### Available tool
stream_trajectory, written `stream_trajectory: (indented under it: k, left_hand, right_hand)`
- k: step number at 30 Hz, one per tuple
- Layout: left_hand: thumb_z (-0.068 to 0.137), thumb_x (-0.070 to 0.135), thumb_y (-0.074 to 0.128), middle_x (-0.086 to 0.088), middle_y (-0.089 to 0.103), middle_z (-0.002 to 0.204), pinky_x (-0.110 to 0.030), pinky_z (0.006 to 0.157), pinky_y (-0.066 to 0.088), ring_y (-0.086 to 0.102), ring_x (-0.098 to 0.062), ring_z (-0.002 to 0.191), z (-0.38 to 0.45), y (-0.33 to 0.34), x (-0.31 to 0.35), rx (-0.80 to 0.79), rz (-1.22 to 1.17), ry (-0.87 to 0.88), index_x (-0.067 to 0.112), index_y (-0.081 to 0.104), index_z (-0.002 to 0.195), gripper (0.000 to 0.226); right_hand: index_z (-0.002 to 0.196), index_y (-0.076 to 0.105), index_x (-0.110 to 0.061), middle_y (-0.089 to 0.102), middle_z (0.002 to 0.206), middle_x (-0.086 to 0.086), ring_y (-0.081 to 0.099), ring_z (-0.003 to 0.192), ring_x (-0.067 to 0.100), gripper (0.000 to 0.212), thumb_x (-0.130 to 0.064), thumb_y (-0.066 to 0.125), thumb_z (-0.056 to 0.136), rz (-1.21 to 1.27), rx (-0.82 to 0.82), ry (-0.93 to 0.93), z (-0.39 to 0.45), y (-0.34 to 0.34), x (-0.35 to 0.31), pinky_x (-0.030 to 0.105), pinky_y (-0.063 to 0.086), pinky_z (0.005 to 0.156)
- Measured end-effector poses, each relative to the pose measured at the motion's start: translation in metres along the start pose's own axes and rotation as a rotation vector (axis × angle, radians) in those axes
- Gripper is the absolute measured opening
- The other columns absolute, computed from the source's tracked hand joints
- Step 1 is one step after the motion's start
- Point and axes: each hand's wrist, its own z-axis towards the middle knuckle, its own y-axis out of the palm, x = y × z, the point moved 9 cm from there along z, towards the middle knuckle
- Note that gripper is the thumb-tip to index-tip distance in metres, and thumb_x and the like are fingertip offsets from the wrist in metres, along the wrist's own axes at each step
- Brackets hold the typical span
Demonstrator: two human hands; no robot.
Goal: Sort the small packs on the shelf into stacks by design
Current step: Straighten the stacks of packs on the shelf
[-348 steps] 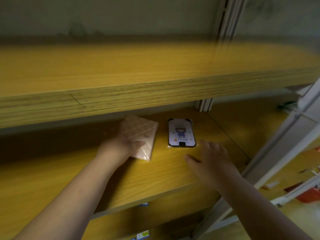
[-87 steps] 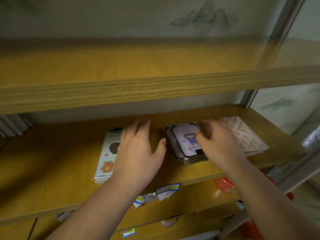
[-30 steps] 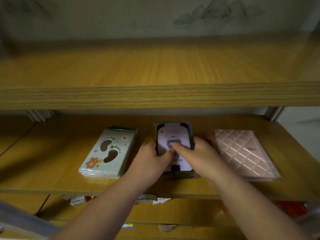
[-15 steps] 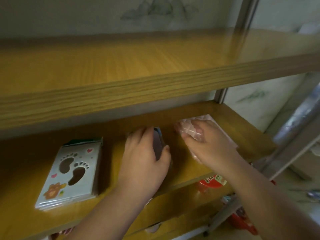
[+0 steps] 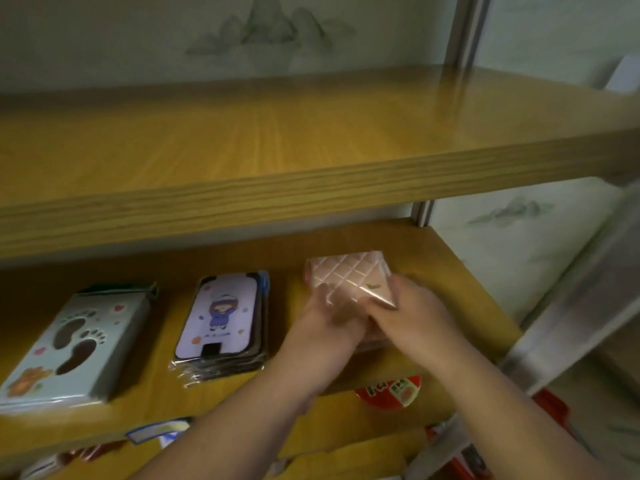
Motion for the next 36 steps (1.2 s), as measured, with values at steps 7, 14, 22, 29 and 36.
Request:
stream_trajectory:
  k: [7,14,22,29,36]
  left_hand:
    - [0.084,0.015,0.075,-0.013,0.079,0.096,-0.037,0.073,0.058,0.077,-0.028,0.086,0.026,-0.020,-0.016,0.209,-0.508,-0.254,0.003,0.067,0.117,0.036]
    - [0.088,0.010,0.073,-0.012,0.077,0.107,-0.042,0.082,0.060,0.074,-0.029,0.098,0.020,-0.014,0.002,0.130,-0.275,-0.148,0.008,0.064,0.117,0.031]
    - [0.093,0.018,0.068,0.021,0.061,0.126,-0.021,0.098,0.050,0.056,0.006,0.121,0.002,-0.011,0.043,0.185,0.067,0.352,0.028,0.035,0.140,0.058]
    - [0.095,0.009,0.063,0.013,0.036,0.146,-0.009,0.110,0.027,0.033,0.009,0.138,-0.003,0.012,0.044,0.257,0.321,0.638,0.026,0.014,0.147,0.074]
    - [0.092,0.044,0.065,0.004,0.056,0.129,-0.027,0.101,0.047,0.055,-0.002,0.120,0.005,-0.009,0.037,0.349,0.263,0.511,0.029,0.044,0.137,0.052]
  right_hand:
    - [0.097,0.064,-0.030,0.072,0.091,-0.008,0.070,0.080,0.012,0.026,-0.046,0.071,0.077,0.307,-0.124,0.005,0.006,-0.009,0.016,0.041,0.060,0.074]
    - [0.095,0.054,-0.034,0.068,0.092,-0.010,0.069,0.081,0.009,0.027,-0.026,0.077,0.083,0.566,-0.276,0.072,0.003,-0.011,0.023,0.024,0.054,0.065]
    - [0.115,0.056,-0.043,0.069,0.110,-0.017,0.065,0.103,-0.001,0.032,-0.026,0.067,0.091,0.600,-0.140,-0.250,0.003,-0.036,0.001,0.031,0.055,0.089]
    - [0.138,0.044,-0.030,0.057,0.125,-0.021,0.052,0.116,-0.008,0.046,-0.028,0.059,0.095,0.400,0.006,-0.393,-0.004,-0.029,0.010,0.020,0.045,0.095]
    - [0.119,0.058,-0.038,0.067,0.104,-0.018,0.063,0.093,-0.005,0.034,-0.041,0.068,0.087,0.384,0.054,-0.269,0.004,-0.046,0.012,0.016,0.050,0.071]
